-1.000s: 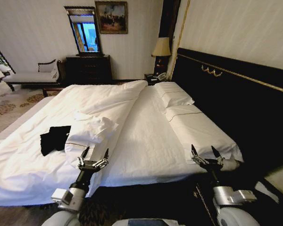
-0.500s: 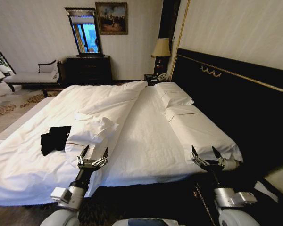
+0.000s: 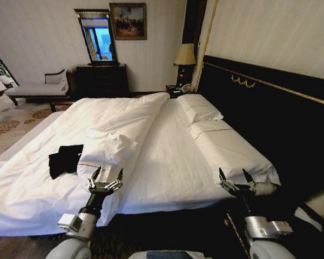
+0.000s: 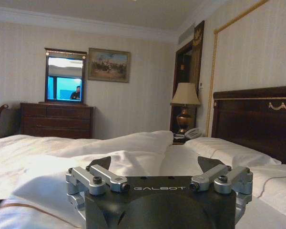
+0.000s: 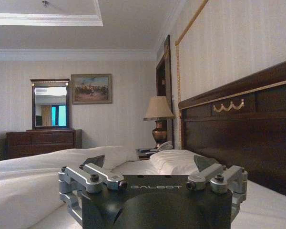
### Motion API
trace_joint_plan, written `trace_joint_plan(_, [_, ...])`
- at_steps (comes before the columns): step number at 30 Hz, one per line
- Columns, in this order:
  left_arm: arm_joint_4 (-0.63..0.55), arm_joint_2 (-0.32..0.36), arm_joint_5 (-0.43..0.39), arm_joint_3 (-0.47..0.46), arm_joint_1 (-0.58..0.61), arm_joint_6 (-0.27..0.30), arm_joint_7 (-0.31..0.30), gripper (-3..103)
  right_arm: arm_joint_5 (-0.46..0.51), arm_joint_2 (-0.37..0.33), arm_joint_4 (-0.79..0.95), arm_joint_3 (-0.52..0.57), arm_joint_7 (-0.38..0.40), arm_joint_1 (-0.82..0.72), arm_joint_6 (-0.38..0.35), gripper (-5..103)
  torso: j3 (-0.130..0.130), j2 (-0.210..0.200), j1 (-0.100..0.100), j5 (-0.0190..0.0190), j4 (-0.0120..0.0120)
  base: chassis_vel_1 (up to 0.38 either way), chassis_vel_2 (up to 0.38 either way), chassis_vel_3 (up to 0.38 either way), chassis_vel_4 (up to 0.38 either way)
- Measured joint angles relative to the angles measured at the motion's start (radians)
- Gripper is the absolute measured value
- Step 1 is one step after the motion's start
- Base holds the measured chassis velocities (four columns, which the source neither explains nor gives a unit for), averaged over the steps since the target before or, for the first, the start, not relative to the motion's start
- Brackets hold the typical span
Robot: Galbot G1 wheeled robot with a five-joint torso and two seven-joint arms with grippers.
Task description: Fold the clothes on the bed.
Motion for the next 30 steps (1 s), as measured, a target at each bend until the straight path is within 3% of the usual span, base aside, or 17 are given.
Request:
trace_joint_plan(16, [-0.006,-0.007,0.002,-0.012,0.007,0.0,0.0,100,0.007,-0.005,-0.016,-0.003,0.001,0.02,0.001,100,0.0,0.0,0.0,-0.0004,0.0,0.186,0.253,-0.194,-0.257])
trace_joint_plan(25, [0.008,-0.01,-0.006,-0.053,0.009,-0.009,0.0,100,0.013,-0.014,-0.038,-0.013,0.002,0.039,0.003,100,0.0,0.0,0.0,0.0001,0.0,0.057,0.203,-0.051,-0.221])
trace_joint_plan(30, [0.015,-0.01,-0.008,-0.088,0.016,-0.013,-0.004,100,0.075,-0.034,-0.043,-0.042,0.071,0.069,-0.002,100,0.0,0.0,0.001,-0.0007,0.0,-0.02,0.192,0.005,-0.188])
